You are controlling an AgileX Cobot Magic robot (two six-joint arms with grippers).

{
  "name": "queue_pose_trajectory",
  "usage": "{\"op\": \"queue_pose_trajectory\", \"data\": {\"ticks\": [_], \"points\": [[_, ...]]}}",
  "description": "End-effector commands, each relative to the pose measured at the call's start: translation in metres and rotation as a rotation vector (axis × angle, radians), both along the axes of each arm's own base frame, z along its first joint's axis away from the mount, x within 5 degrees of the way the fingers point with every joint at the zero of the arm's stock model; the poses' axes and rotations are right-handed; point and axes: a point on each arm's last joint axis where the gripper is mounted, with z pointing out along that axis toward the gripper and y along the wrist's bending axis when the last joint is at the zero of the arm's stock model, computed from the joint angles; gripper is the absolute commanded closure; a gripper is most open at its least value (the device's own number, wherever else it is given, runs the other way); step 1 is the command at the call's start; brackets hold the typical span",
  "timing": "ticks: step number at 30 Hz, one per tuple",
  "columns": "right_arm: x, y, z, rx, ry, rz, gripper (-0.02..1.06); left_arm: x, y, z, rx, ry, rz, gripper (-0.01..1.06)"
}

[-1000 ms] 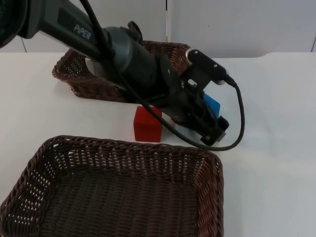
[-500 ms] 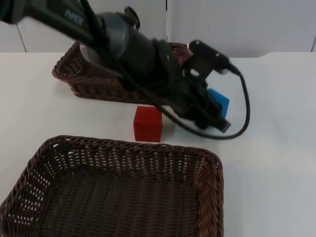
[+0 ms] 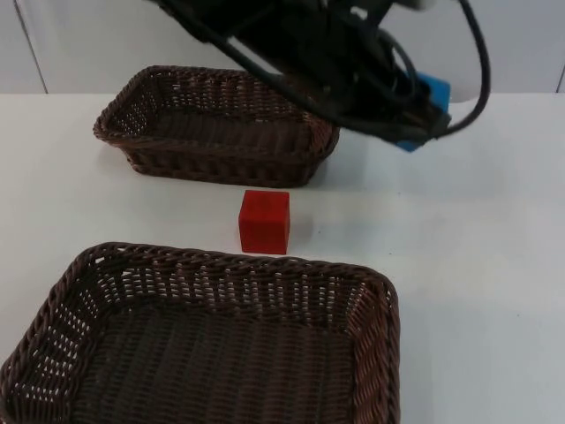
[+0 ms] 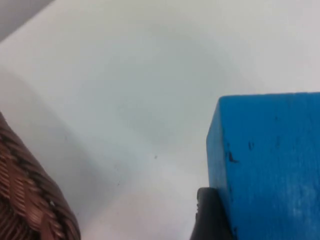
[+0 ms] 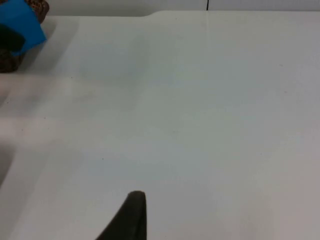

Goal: Pick up one cube with the left hand and place it into the upper basket. Pick up one cube with the right hand and place it into the lower basket.

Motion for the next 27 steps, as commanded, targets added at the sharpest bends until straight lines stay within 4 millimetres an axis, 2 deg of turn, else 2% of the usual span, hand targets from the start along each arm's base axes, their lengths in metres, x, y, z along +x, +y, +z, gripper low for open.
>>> {"op": "queue_pose_trajectory", "data": {"ticks": [1,3,8,27], "points": [[0.0,0.0,0.0,-0.002,-0.008,-0.007,-0.01,-0.004,-0.001,0.016,-0.041,0.004,0.011,1.05],[0.0,0.0,0.0,-0.002,-0.008,-0.007,-0.01,-0.008,0.001,0.031,-0.061,-0.005,0.011,1.05],[0.0,0.0,0.0,-0.002,-0.008,-0.007,-0.01,-0.011,0.003,0.044,-0.073,-0.023,0.002,1.05],[0.0,0.0,0.0,-0.004,-0.008,-0.006,-0.01,-0.012,0.004,0.043,-0.049,-0.03,-0.014,1.05]]}}
